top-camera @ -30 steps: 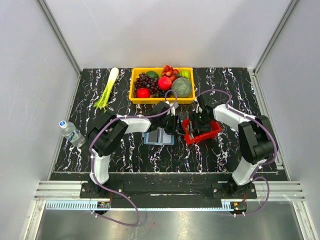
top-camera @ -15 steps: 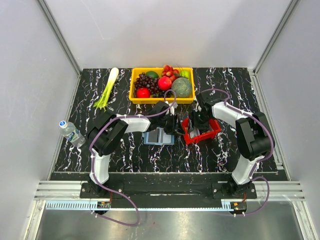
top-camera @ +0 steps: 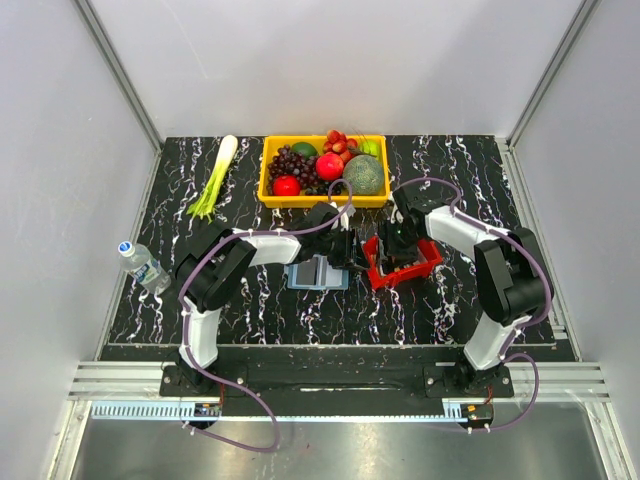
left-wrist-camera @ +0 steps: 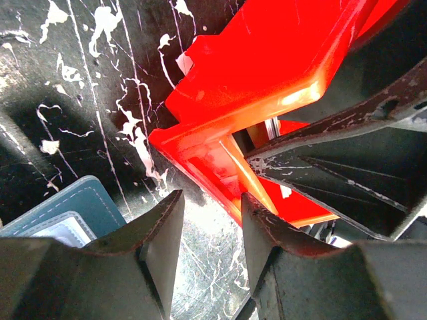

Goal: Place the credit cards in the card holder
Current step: Pick up the credit card from the storage box.

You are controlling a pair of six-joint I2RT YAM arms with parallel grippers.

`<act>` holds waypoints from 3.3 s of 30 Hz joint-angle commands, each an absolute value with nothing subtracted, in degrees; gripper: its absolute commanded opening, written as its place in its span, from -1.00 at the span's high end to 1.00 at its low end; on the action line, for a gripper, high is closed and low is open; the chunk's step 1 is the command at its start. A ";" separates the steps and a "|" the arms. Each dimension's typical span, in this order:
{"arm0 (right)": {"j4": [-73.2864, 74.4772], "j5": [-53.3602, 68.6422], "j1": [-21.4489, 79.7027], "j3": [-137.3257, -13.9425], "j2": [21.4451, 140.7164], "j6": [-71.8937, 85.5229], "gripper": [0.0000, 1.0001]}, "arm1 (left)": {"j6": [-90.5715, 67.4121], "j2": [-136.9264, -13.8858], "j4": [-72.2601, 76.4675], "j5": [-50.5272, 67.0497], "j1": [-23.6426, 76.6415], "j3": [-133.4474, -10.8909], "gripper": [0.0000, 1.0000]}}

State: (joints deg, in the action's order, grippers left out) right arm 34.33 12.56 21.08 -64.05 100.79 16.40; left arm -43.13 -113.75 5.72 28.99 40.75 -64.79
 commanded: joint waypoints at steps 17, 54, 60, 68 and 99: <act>31.38 19.34 22.85 -61.44 95.45 18.54 0.41 | -43.50 -114.87 8.96 29.09 40.96 -66.00 0.13; 26.63 24.96 22.59 -58.36 90.96 21.36 0.13 | -42.80 -114.96 7.38 29.09 40.78 -67.23 0.13; 26.81 24.35 22.50 -58.10 91.58 21.36 0.35 | -42.80 -115.05 7.38 29.27 40.78 -67.32 0.13; 26.37 25.13 21.27 -58.01 90.53 21.71 0.45 | -42.89 -115.14 7.38 29.18 40.78 -67.24 0.13; 23.20 32.07 18.28 -55.81 89.12 23.47 0.66 | -43.15 -115.31 7.91 29.27 40.78 -67.15 0.13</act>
